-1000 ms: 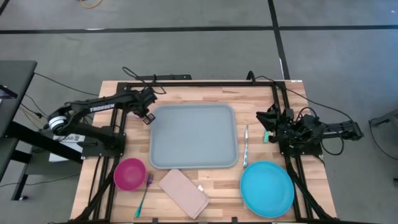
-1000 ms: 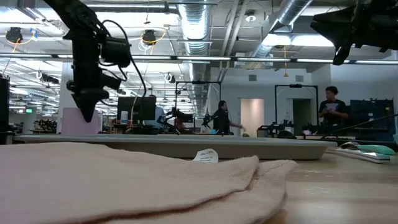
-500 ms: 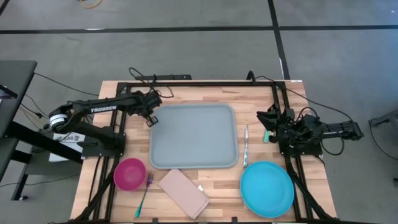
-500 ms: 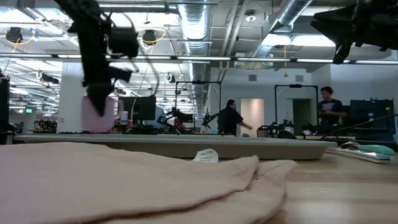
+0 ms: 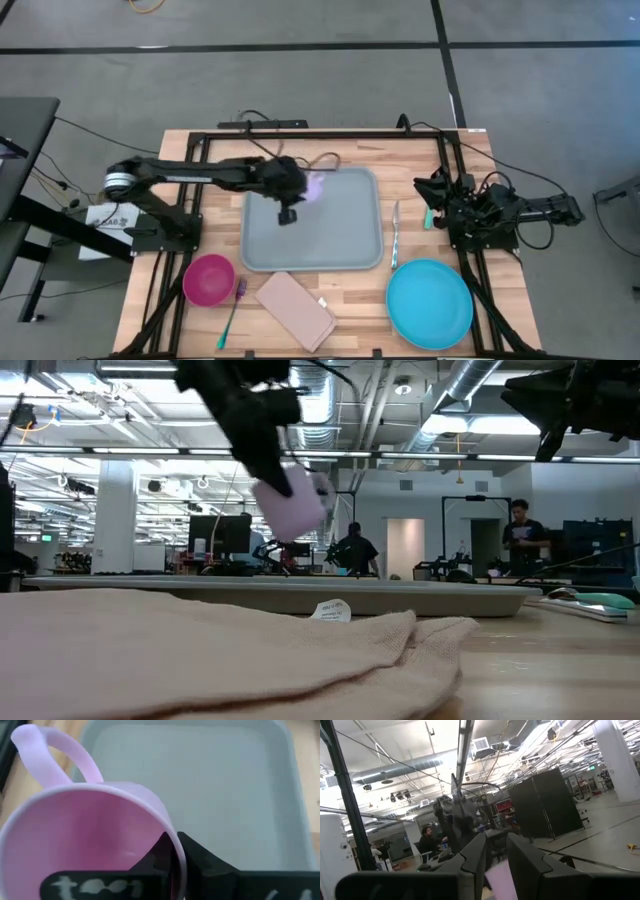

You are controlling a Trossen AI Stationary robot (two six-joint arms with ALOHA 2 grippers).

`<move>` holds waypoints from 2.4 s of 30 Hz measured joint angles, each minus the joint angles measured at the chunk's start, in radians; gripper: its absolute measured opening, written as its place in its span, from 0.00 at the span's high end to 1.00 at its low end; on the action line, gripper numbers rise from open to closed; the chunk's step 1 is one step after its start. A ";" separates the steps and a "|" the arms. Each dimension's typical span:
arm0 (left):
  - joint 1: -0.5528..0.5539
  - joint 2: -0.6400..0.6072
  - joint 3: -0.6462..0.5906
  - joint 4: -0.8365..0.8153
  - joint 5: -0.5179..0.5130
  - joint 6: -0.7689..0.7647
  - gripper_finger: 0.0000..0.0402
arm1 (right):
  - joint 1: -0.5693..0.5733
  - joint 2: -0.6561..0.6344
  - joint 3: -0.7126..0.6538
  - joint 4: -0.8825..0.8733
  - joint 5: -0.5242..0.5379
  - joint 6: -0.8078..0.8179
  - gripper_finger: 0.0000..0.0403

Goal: Set up tray
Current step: Put the pink mug on the gray tray at the top right

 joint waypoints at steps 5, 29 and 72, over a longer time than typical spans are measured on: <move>-0.015 0.242 0.206 -0.043 -0.009 0.130 1.00 | 0.000 0.000 0.000 0.000 0.000 -0.005 0.82; -0.007 0.760 0.868 -0.365 -0.007 0.271 0.96 | 0.000 0.000 0.000 0.000 0.008 -0.026 0.82; -0.080 0.762 1.190 -0.649 -0.421 0.332 0.73 | 0.000 -0.001 0.000 0.004 0.008 -0.029 0.82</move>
